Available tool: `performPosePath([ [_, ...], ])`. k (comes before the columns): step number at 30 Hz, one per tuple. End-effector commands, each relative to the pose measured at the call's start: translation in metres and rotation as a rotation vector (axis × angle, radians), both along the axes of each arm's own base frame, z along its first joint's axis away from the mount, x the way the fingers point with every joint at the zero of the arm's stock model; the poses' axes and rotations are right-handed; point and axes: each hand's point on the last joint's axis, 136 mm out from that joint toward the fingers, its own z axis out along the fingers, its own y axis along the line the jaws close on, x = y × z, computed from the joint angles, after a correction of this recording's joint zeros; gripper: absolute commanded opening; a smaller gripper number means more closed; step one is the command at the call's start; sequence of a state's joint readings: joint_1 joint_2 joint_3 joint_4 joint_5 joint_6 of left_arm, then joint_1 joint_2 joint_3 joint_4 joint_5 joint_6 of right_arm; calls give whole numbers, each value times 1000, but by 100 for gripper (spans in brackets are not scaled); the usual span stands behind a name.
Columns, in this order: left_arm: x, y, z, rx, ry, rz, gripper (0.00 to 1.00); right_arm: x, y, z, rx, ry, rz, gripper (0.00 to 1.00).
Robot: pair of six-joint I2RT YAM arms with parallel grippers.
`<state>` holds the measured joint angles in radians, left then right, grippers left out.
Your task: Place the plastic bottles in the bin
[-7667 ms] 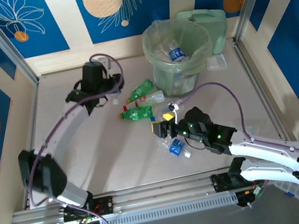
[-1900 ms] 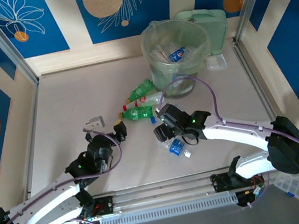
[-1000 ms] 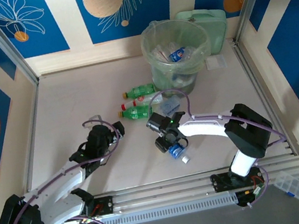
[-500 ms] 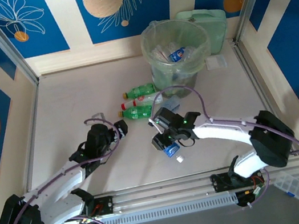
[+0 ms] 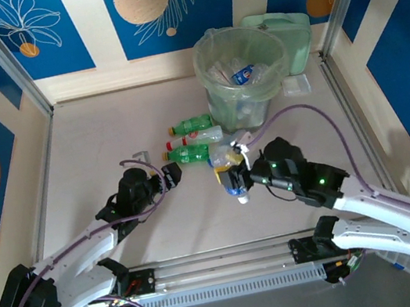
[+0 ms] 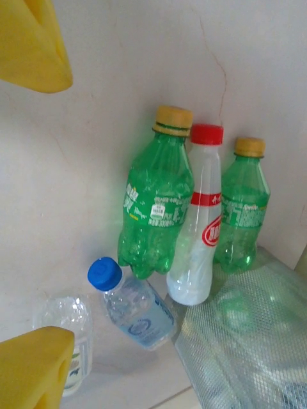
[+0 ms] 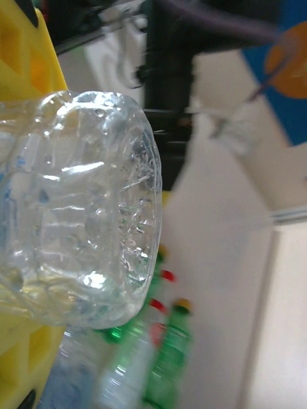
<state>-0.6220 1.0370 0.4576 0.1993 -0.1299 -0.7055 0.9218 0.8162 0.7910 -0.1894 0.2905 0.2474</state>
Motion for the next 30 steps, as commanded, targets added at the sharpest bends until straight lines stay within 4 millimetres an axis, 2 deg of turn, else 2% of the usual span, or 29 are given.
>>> performPosePath([
  [1,4,-16,25,-72,-64,-61,94,24,-23,79,103,-191,-171,42],
  [3,3,-18,25,-82,-63,-73,93,41,-36,112,135,-254,-246,42],
  [6,2,-22,25,-86,-62,-89,93,71,-45,147,189,-217,-271,41],
  [8,2,-22,25,-88,-61,-90,93,100,-55,168,188,-222,-336,41],
  [12,0,-22,27,-96,-65,-90,93,160,-76,189,161,-208,-447,41],
  [14,0,-22,29,-103,-68,-92,93,193,-88,187,144,-163,-492,41],
  [20,-2,-26,28,-119,-58,-108,93,267,-106,168,143,11,-516,41],
  [25,-2,-29,28,-132,-54,-117,92,314,-113,139,109,129,-543,40],
  [30,-3,-31,31,-135,-60,-129,92,345,-101,92,31,268,-508,40],
])
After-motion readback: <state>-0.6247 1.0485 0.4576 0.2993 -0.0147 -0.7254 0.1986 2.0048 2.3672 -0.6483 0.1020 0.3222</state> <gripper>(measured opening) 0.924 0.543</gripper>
